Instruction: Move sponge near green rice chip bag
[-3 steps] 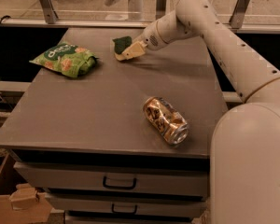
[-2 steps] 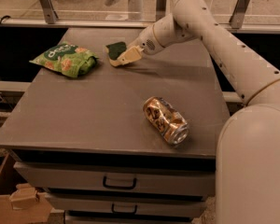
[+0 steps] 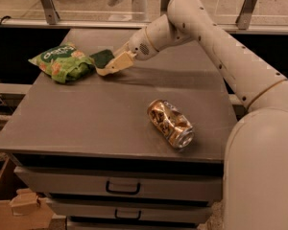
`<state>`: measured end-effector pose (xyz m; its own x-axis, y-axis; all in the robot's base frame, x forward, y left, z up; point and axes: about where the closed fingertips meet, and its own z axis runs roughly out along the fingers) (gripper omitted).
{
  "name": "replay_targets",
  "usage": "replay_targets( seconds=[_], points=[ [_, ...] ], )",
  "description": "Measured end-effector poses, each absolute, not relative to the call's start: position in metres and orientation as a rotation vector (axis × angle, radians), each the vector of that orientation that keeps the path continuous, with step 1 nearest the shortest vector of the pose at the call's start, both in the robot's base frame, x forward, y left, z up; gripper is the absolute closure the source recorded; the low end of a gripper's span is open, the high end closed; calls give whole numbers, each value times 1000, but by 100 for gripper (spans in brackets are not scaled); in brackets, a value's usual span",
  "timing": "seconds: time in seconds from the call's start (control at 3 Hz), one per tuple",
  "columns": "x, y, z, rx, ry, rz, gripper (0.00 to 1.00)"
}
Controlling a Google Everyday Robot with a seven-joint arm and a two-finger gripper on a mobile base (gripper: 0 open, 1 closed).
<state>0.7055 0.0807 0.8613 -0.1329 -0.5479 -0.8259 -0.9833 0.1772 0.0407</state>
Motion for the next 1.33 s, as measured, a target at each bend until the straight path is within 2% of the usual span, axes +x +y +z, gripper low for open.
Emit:
replay_targets(
  seconds=[0.67, 1.0, 1.33],
  points=[
    [698, 92, 863, -1486, 1754, 831, 22],
    [716, 77, 866, -1447, 1772, 765, 1],
    [750, 40, 877, -1335, 1808, 664, 0]
  ],
)
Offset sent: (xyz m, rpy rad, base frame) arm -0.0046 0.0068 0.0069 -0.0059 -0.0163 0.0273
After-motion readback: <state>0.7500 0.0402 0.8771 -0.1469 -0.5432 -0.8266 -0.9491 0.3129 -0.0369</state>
